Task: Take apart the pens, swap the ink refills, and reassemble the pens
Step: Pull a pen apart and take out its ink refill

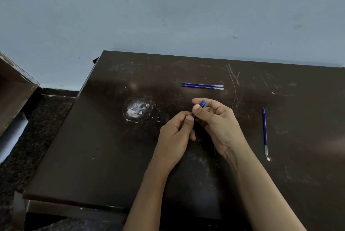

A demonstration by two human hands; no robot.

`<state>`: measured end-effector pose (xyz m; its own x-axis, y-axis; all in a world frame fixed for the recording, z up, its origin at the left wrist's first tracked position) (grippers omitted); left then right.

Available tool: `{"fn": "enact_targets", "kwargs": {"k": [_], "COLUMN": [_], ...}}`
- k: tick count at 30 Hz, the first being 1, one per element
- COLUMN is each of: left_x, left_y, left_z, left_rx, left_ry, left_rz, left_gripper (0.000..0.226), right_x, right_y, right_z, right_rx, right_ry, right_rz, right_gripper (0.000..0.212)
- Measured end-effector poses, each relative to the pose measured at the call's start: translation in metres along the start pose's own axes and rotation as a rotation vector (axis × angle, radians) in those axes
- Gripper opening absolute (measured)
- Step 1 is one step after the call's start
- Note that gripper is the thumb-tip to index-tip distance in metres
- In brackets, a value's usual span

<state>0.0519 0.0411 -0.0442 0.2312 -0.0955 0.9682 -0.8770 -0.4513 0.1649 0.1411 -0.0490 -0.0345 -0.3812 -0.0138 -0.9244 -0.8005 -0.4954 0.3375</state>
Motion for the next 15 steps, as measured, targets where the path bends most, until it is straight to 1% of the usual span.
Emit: {"fn": "enact_targets", "kwargs": {"k": [5, 7, 8, 11, 12, 13, 15], "left_x": [0.0, -0.001, -0.001, -0.002, -0.003, -0.003, -0.005], "left_y": [0.001, 0.001, 0.001, 0.0, 0.0, 0.0, -0.002], "left_z": [-0.001, -0.001, -0.001, -0.001, -0.001, -0.001, -0.001], "left_rx": [-0.001, -0.015, -0.021, -0.012, 0.005, 0.033, 0.113], "left_ry": [0.013, 0.003, -0.003, -0.004, 0.0, 0.006, 0.022], "left_rz": [-0.032, -0.038, -0.039, -0.049, -0.053, -0.058, -0.065], "left_gripper": [0.025, 0.026, 0.026, 0.027, 0.027, 0.028, 0.028], "right_x": [-0.003, -0.007, -0.008, -0.012, -0.011, -0.012, -0.013], "right_y": [-0.003, -0.005, -0.005, -0.006, -0.006, -0.006, -0.005], "right_z": [-0.002, -0.007, -0.01, -0.018, -0.022, -0.026, -0.03], "right_rx": [0.023, 0.067, 0.104, 0.216, 0.246, 0.28, 0.338], "right_ry": [-0.268, -0.37, -0.407, -0.489, -0.443, -0.289, 0.284], "right_rz": [0.061, 0.064, 0.044, -0.091, -0.131, -0.175, -0.262], "right_gripper": [0.029, 0.031, 0.031, 0.026, 0.026, 0.026, 0.028]}}
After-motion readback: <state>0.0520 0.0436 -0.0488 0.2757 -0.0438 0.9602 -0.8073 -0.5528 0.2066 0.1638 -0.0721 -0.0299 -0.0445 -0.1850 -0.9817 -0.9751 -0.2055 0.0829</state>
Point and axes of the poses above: each hand's wrist, its own y-axis away from the middle knuckle, its own z-axis out of the palm, x = y × z, the point moved 1 cm from there along -y, towards the middle knuckle
